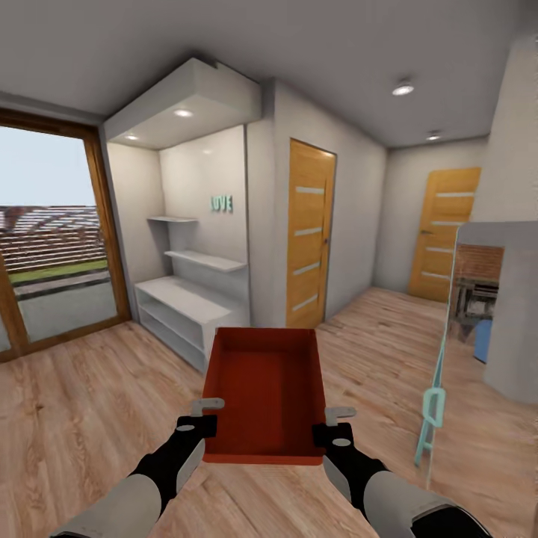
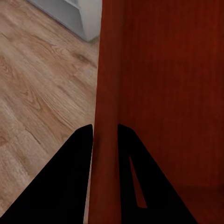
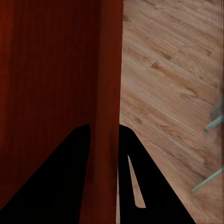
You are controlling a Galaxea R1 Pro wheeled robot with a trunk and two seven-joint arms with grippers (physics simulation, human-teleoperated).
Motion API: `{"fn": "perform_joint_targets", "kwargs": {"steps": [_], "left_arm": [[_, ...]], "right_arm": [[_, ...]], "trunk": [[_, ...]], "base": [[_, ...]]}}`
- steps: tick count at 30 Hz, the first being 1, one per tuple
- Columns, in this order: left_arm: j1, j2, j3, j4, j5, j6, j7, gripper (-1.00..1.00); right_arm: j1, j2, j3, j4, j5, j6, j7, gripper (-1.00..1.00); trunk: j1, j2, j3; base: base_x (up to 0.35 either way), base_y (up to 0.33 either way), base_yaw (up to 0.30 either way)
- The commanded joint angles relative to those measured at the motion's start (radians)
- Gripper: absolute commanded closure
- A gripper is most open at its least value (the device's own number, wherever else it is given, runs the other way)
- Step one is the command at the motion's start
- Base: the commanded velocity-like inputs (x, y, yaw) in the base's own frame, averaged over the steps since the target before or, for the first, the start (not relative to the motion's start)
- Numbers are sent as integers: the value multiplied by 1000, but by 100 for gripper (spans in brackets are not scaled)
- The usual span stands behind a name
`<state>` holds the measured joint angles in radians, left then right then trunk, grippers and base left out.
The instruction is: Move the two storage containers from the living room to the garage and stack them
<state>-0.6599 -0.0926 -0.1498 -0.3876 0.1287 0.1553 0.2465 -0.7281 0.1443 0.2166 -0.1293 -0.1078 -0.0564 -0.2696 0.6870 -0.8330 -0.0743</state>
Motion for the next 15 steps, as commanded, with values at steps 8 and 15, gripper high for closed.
{"fn": "perform_joint_targets", "kwargs": {"steps": [8, 15], "left_arm": [[-1, 1, 18, -5, 86, 9, 31, 100], [-1, 1, 18, -5, 86, 9, 31, 100]], "right_arm": [[0, 18, 15, -1, -6, -3, 7, 100], [0, 18, 15, -1, -6, -3, 7, 100]], "trunk": [[1, -1, -2], [1, -1, -2]], "base": [[305, 210, -286], [300, 221, -286]]}}
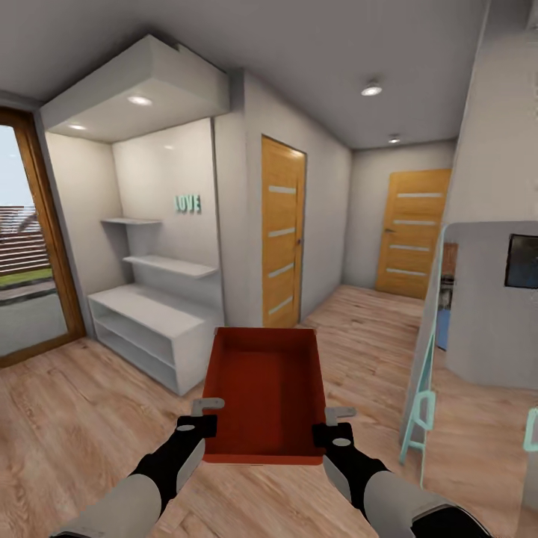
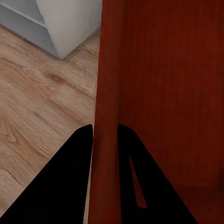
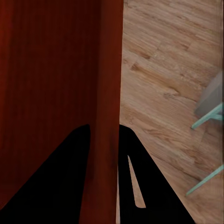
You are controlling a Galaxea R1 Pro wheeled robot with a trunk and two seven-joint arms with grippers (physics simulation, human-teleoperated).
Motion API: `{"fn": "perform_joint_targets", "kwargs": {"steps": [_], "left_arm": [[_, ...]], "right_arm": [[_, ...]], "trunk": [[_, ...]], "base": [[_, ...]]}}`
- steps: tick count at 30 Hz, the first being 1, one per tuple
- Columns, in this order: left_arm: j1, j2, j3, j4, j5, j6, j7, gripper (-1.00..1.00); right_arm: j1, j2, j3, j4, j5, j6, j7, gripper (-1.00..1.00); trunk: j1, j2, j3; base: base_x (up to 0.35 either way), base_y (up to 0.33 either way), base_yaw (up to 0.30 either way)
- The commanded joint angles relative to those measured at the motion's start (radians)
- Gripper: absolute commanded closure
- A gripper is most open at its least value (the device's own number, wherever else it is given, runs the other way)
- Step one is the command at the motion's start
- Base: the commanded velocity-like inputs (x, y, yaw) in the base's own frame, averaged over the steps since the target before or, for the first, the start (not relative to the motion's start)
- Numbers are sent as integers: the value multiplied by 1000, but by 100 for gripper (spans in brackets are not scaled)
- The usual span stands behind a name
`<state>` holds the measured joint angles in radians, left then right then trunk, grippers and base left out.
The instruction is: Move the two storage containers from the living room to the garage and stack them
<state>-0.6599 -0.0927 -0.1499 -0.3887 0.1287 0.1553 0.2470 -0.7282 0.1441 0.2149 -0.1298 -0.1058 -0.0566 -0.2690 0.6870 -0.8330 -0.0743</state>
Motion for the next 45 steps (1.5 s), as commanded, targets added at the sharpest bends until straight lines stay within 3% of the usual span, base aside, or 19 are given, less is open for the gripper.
{"fn": "perform_joint_targets", "kwargs": {"steps": [1, 45], "left_arm": [[-1, 1, 18, -4, 86, 9, 31, 100], [-1, 0, 17, -3, 85, 9, 31, 100]], "right_arm": [[0, 18, 17, -1, -8, -3, 7, 100], [0, 18, 17, -1, -7, -3, 6, 100]], "trunk": [[1, -1, -2], [1, -1, -2]], "base": [[299, 221, -286], [299, 222, -286]]}}
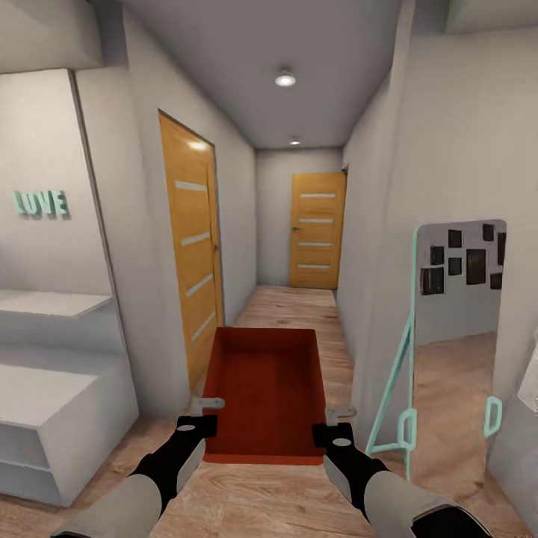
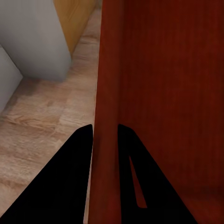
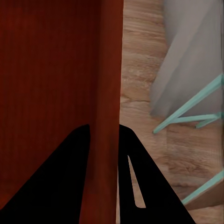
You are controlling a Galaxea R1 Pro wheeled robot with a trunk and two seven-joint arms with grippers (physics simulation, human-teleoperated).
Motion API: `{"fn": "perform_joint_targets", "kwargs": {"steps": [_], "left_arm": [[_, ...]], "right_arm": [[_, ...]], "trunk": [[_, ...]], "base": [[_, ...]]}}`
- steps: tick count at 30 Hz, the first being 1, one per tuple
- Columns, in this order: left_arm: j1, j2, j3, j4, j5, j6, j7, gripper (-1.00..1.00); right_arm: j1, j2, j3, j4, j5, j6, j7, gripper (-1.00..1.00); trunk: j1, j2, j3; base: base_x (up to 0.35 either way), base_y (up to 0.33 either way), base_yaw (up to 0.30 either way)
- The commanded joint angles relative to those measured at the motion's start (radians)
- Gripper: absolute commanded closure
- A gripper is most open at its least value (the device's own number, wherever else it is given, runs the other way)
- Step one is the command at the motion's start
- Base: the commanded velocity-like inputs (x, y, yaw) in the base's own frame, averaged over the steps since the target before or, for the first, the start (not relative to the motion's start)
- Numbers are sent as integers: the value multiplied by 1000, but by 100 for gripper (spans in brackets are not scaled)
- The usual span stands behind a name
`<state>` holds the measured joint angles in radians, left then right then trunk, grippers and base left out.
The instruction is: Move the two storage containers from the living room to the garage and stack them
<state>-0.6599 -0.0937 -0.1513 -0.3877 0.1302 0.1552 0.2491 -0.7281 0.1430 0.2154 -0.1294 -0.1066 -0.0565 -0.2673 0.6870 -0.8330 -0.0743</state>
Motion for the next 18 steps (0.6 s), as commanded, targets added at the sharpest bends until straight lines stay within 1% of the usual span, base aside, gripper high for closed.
{"fn": "perform_joint_targets", "kwargs": {"steps": [1, 8, 12, 18], "left_arm": [[-1, 1, 18, -4, 84, 9, 29, 100], [-1, 1, 19, -4, 84, 9, 29, 100], [-1, 1, 18, -4, 84, 9, 29, 100], [-1, 2, 18, -5, 84, 9, 29, 100]], "right_arm": [[0, 20, 16, -1, -6, -3, 4, 100], [0, 19, 16, -1, -6, -3, 5, 100], [0, 18, 16, -1, -5, -5, 6, 100], [0, 18, 16, -1, -5, -6, 6, 100]], "trunk": [[1, -1, -2], [1, -1, -2], [1, -1, -2], [1, -1, -2]], "base": [[299, 222, -286], [299, 222, -269], [299, 222, -74], [299, 222, -13]]}}
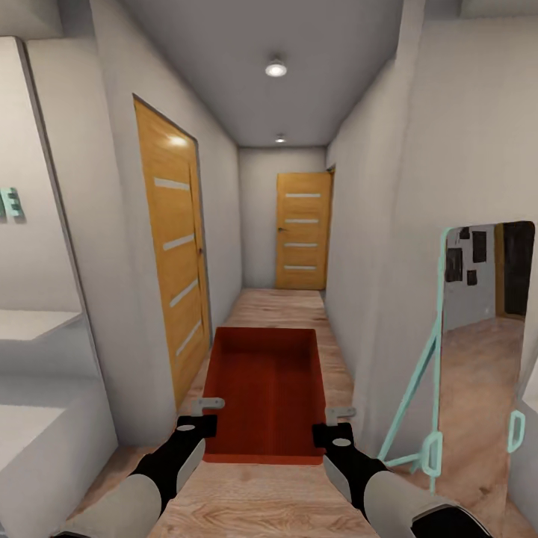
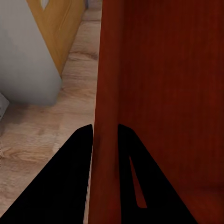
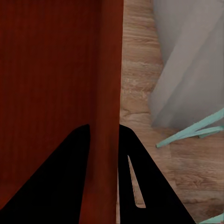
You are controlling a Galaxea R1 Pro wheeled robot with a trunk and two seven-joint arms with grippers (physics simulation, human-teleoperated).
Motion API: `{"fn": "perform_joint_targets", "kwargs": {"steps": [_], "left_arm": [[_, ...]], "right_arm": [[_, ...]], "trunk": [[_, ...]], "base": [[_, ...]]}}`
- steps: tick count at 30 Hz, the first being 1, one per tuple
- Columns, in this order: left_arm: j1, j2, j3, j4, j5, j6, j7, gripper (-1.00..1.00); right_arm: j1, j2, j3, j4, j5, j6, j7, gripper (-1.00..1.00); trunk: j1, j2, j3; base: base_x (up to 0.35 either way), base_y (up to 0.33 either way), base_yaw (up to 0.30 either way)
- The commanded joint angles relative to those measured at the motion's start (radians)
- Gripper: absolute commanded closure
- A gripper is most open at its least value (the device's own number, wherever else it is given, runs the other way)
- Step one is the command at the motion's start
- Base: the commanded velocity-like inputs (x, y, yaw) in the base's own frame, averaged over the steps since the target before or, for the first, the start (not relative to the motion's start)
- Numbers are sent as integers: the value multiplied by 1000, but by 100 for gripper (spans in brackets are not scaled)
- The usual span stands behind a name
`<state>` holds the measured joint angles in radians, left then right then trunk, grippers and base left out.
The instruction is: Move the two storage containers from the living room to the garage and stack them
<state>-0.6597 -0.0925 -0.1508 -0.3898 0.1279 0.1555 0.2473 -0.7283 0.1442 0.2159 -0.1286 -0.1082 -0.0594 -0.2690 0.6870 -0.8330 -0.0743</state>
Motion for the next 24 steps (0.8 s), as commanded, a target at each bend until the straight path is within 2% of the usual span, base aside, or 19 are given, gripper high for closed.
{"fn": "perform_joint_targets", "kwargs": {"steps": [1, 14, 24], "left_arm": [[-1, 0, 17, -3, 86, 9, 30, 100], [-1, -1, 17, -2, 86, 9, 30, 100], [-1, 0, 17, 0, 85, 8, 30, 100]], "right_arm": [[0, 17, 16, -2, -4, -3, 8, 100], [0, 17, 16, -2, -4, -5, 7, 100], [0, 18, 16, -2, -5, -2, 7, 100]], "trunk": [[1, -1, -2], [1, -1, -2], [1, -1, -2]], "base": [[299, 222, -3], [299, 222, -7], [301, 207, -235]]}}
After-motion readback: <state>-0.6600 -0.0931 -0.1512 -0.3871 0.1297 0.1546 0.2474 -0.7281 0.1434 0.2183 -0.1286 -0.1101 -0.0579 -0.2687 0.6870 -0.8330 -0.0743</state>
